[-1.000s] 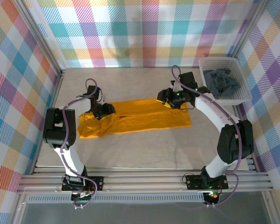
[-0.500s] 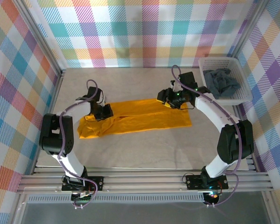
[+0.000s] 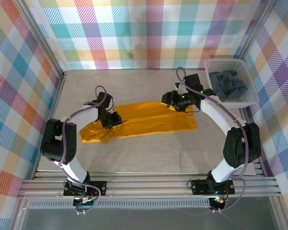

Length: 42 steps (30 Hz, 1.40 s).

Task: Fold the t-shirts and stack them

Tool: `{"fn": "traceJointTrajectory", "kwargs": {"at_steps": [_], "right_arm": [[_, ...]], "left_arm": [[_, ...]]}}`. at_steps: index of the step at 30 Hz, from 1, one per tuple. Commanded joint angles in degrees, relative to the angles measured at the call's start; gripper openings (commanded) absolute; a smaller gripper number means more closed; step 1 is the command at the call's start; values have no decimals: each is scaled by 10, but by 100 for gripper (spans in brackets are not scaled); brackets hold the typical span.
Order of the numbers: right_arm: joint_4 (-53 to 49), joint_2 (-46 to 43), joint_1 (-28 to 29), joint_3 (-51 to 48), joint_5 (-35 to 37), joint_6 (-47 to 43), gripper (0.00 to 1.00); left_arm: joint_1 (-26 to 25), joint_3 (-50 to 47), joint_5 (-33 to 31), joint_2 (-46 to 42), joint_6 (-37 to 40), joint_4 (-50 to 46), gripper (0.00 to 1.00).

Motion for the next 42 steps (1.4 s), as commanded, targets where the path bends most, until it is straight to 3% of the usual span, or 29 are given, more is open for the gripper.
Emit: {"fn": "traceJointTrajectory", "kwargs": {"at_steps": [1,7,10,14,24,35,39,42], "right_arm": [[8,8,-1,-3,-15,-5,50],[6,10,-1,0,-13,-8,50],[6,10,-1,1,-12,-8,50],[5,9,-1,1,-15,-8,50],[2,2,0,-2,-28,-4,49],[3,-12,7,-8,-36,-5,49],[2,-14,8,-6,-34,-7,49],[3,-14,10,-7,-37,-10,49]], "left_arm": [[-23,-7,29,8,-22,-43,27],[-26,31,53,15,11,-103,32],[-25,54,33,-4,6,-106,40],[-13,64,-41,-31,-45,-88,44],[-13,35,-38,37,-99,-42,37],[-17,-54,-22,7,-128,19,35],[-16,-27,-79,-56,-133,-18,39],[-11,5,-179,-93,-132,-95,42]]}}
